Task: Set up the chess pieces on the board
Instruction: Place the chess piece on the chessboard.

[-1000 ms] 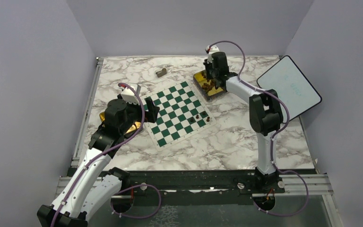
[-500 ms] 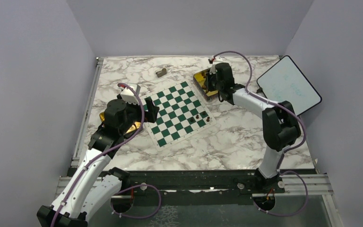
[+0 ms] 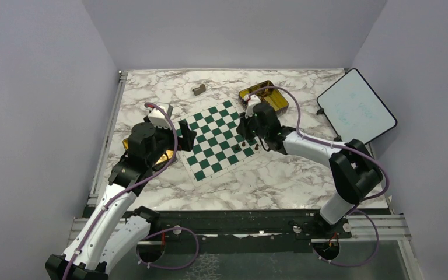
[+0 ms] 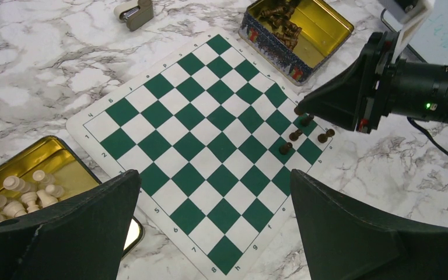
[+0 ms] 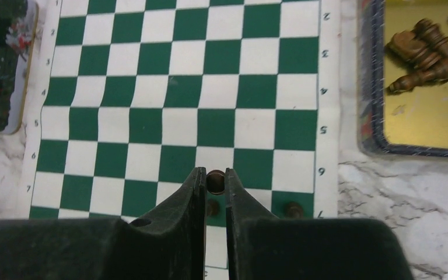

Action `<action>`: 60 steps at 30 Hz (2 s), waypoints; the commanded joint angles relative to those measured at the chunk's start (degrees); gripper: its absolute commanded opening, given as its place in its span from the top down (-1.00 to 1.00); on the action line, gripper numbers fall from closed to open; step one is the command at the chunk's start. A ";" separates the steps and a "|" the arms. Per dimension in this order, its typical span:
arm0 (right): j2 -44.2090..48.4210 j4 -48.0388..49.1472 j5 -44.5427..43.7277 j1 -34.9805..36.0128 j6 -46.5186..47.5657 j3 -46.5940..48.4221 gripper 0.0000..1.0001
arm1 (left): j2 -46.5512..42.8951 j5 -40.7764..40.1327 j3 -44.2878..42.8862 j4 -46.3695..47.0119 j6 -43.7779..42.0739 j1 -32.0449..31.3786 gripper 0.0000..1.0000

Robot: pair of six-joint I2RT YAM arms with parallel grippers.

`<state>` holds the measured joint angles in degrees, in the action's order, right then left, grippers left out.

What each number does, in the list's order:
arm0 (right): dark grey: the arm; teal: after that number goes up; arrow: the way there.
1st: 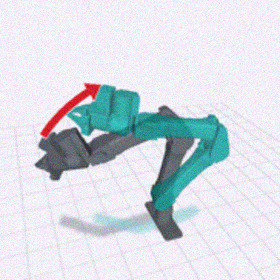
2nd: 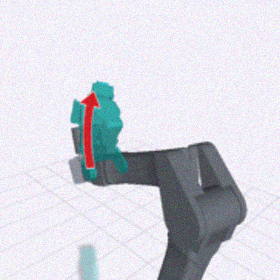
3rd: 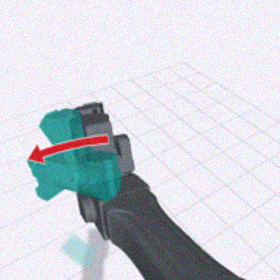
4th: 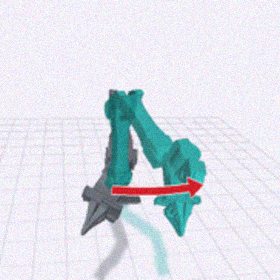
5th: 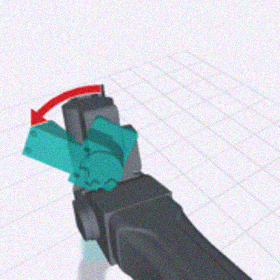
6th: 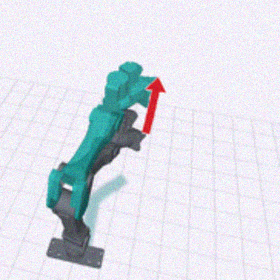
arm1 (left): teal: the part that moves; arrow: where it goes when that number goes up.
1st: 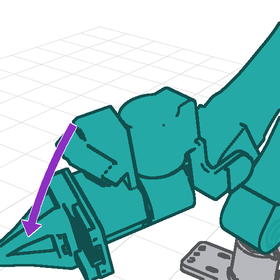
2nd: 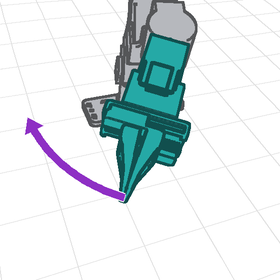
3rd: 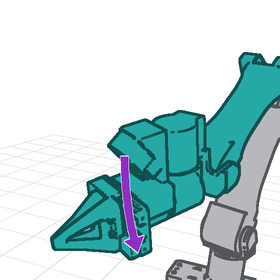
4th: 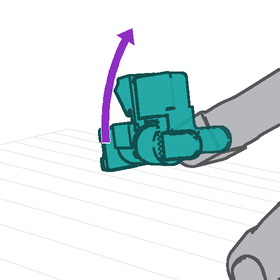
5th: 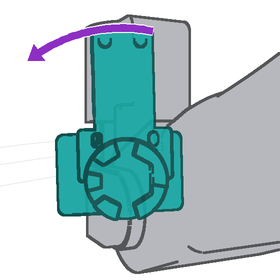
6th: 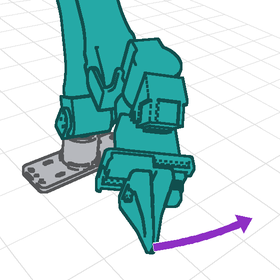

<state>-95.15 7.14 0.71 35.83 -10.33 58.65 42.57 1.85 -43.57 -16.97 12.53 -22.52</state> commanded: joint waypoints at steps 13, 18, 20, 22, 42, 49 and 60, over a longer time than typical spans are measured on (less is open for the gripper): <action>-0.03 8.90 -0.42 7.73 2.86 -8.00 0.71 | -0.67 -1.41 0.23 0.36 -0.65 -0.16 -0.98; -1.18 10.67 -0.40 8.56 3.09 -8.85 0.70 | -1.10 -1.41 0.15 0.33 -0.65 -0.24 -0.98; -1.91 10.95 -0.44 9.04 3.31 -8.81 0.71 | -1.29 -1.41 0.16 0.29 -0.64 -0.21 -0.98; -2.54 11.28 -0.36 9.52 3.59 -8.77 0.71 | -1.45 -2.46 0.11 0.32 -0.63 -0.19 -0.99; -7.72 13.17 -3.64 11.34 5.69 -8.81 0.71 | -1.72 -3.25 0.15 0.28 -0.64 -0.22 -0.98; -7.94 13.73 -4.23 11.59 5.58 -9.01 0.71 | -1.71 -3.03 0.24 0.28 -0.59 -0.22 -0.98; -9.08 14.29 -4.38 11.67 5.58 -9.11 0.68 | -1.73 -2.94 0.24 0.28 -0.65 -0.17 -0.98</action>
<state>-102.96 19.16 -2.24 46.98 -5.23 50.24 41.67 -0.14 -43.57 -16.97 12.53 -22.52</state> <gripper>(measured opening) 0.173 0.990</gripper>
